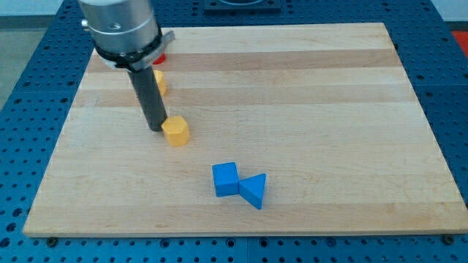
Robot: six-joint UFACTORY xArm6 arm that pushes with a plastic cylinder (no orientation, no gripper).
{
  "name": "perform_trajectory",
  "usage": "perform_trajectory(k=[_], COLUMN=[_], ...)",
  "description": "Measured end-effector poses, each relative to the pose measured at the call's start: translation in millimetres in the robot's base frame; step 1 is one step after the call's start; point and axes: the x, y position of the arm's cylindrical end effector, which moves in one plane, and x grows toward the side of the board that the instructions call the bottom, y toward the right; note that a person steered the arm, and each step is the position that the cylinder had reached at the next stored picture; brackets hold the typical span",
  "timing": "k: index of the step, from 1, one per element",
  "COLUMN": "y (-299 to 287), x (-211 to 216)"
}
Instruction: Place the hexagon above the cube
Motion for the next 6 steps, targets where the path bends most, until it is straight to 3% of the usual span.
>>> perform_trajectory(k=[6], y=[95], x=[36])
